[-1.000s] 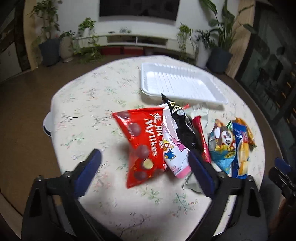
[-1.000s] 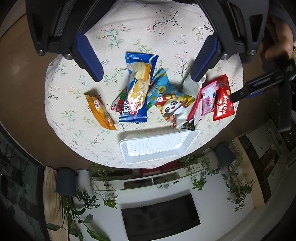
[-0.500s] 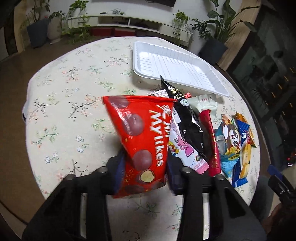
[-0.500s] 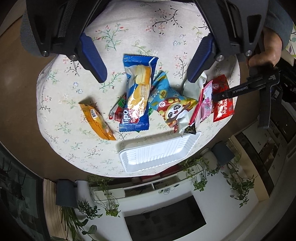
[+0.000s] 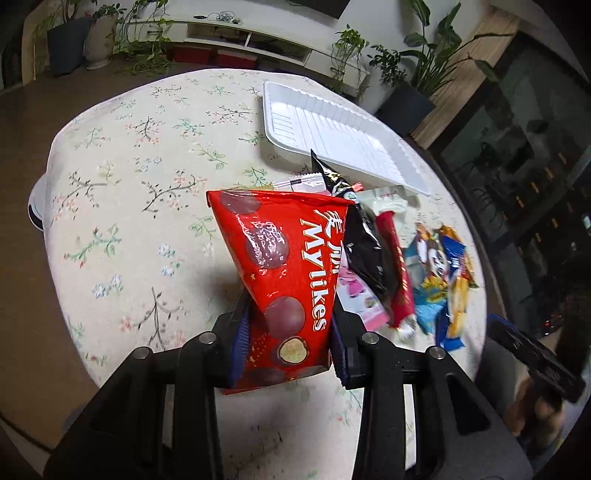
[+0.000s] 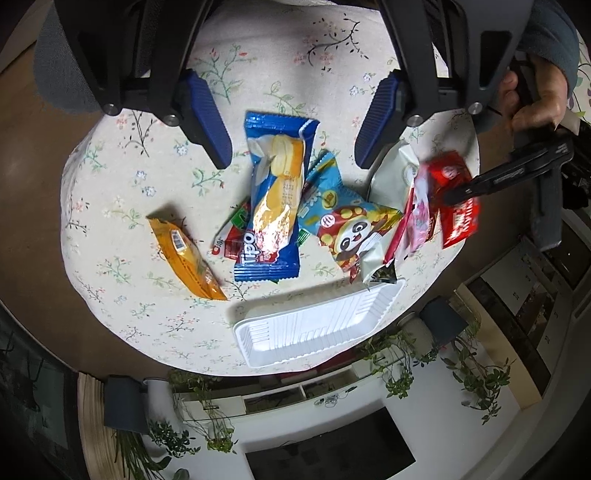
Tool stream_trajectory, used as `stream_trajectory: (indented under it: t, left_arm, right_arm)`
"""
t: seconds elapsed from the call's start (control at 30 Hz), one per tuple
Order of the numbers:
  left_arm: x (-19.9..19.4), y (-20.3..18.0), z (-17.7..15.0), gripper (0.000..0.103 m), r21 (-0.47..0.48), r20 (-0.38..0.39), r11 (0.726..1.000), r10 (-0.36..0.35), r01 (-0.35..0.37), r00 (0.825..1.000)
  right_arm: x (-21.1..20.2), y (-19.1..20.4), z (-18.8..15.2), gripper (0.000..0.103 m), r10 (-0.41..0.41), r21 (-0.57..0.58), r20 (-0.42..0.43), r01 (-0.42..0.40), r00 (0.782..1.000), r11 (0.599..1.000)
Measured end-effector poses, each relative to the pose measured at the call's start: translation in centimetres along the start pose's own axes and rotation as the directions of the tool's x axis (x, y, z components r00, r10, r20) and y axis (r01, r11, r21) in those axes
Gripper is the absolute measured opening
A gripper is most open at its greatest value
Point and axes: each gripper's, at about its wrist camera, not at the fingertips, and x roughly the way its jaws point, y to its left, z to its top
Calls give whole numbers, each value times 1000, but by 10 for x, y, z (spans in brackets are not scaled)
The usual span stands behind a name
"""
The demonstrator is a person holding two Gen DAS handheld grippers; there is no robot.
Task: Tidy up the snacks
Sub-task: 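Grasp the red Mylikes bag with the left tool while the right tool grasps the blue Tipo packet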
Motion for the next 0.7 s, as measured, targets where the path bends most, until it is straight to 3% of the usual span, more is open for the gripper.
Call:
stream_trajectory:
  t: [0.13,0.23,0.43,0.53,0.6,0.7]
  left_arm:
    - [-11,1,-12,34,-8,1,999,-53,53,999]
    - [-16,1,-18,34,-8,9,998,-69,70,998]
    - [-20,0,-23,34,-14,18,995,-98,98,995]
    - [-19,1,-26,34,-21,15,994,-105,105,994]
    - [-18,3,-28,34,-28,12,994,-110,110,994]
    - [-16,3,-30,34,-35,5,993,-115,115,993]
  right_arm:
    - [16,-5,11,68,6,16,-52,-6,999,1000]
    - [31,-9,15,58,1,19,-92,1,996,1000]
    - [47,-5,15,54,4,10,-128,-3,992,1000]
    - [56,-6,14,47,-13,-2,-145,13,989,1000]
    - [58,-6,12,36,-15,-6,-152,14,988,1000]
    - [57,-8,11,32,-10,-8,-147,9,989,1000]
